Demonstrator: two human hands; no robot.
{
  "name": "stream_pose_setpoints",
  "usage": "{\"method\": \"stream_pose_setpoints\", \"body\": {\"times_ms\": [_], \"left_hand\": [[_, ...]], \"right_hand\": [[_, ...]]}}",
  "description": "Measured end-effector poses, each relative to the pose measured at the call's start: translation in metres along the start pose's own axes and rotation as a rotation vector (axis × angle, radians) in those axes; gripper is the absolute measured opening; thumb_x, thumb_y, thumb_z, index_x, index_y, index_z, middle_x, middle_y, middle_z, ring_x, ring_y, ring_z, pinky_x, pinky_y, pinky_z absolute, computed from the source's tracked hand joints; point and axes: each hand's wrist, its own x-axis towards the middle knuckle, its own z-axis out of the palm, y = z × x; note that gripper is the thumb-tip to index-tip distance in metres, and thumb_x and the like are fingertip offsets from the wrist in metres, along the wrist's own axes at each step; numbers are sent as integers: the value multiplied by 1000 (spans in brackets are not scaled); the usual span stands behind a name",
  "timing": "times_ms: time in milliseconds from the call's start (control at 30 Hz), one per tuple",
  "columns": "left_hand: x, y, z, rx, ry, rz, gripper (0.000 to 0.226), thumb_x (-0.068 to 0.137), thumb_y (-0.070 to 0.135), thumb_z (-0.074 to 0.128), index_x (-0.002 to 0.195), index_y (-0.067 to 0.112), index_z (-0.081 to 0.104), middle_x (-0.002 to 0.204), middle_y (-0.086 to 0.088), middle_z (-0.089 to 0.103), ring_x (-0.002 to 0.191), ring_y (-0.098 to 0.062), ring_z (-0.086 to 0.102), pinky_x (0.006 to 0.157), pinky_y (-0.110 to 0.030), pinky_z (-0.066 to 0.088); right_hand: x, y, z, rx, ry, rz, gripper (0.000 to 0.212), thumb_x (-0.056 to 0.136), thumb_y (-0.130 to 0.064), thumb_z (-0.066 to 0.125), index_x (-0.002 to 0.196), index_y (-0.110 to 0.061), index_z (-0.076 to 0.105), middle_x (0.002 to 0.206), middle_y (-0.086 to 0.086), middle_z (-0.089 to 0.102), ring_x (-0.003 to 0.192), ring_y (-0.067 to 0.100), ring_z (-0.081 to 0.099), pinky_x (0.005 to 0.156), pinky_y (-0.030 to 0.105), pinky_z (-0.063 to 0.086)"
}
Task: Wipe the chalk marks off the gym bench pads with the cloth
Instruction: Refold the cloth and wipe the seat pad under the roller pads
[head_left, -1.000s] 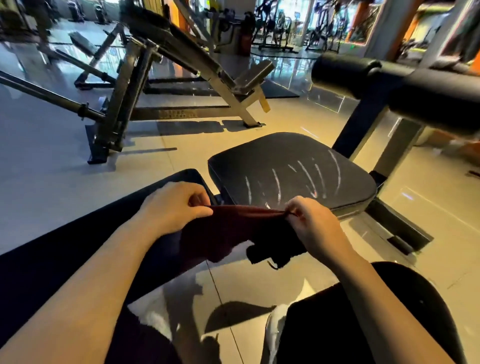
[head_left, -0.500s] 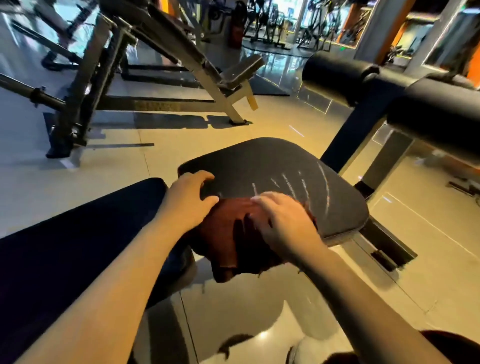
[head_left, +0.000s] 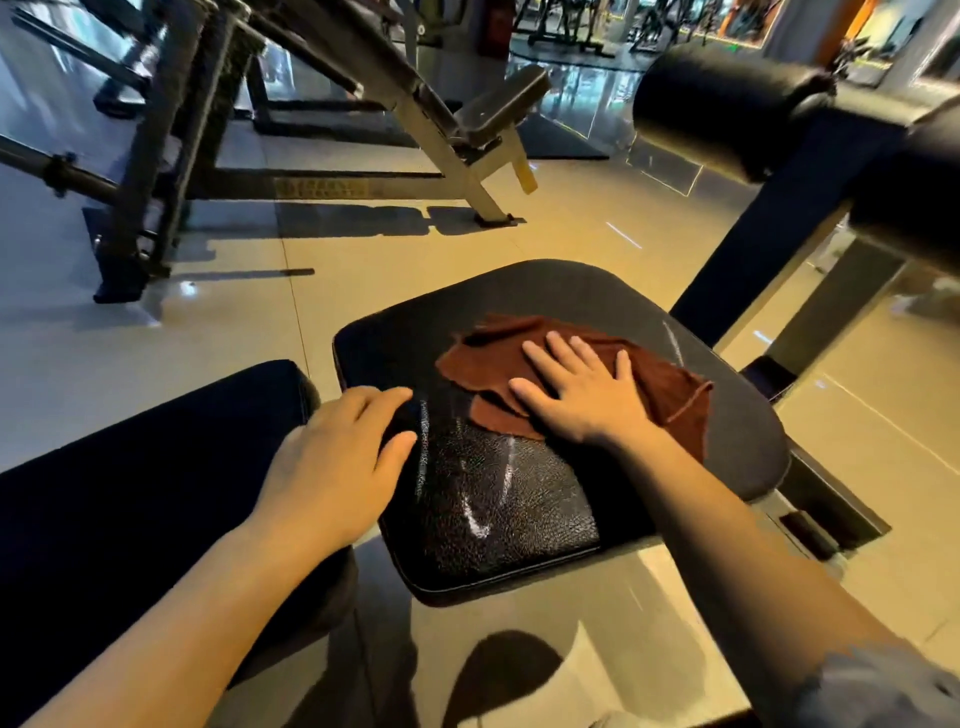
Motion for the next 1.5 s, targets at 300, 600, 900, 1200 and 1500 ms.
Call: {"method": "stream_pose_setpoints", "body": {"times_ms": [300,600,900,1200,1500], "left_hand": [[11,-10,-17,18,-19,-58,45,101,39,36,146,33,33,147,8,38,127,-15,45,103,-36,41],[28,-1,-27,-149,68,-82,39,102,29,37,141,29,43,144,4,43,127,-20,45,97,-35,39],[12,-17,-24,-159,38,-158,36,99,32,42,135,31,48,132,2,52,117,-21,53,92,-39,46],[18,-10,23,-227,19,-115,48,98,38,39,144,26,39,150,1,36,139,-19,30,114,-39,27],[23,8,66,-398,222,-44,47,87,60,22,132,52,31,148,31,23,141,11,9,119,-32,7]], "right_hand": [[22,85,-20,23,46,400,71,91,-75,16,153,-42,8,164,-3,-3,150,27,-4,117,60,-2],[-3,-61,10,5,-23,-7,64,97,-63,16,155,-38,4,163,-2,-9,149,29,-14,113,64,-12],[-57,-108,22,104,-21,-248,60,100,-58,18,154,-36,9,163,-9,-1,150,17,-8,114,51,-16],[-50,51,-6,7,15,65,67,97,-63,16,155,-34,3,163,-7,-6,150,12,-5,120,38,-7],[83,105,-24,-26,62,8,68,98,-61,22,156,-28,13,164,-3,5,150,15,3,120,40,2]]}}
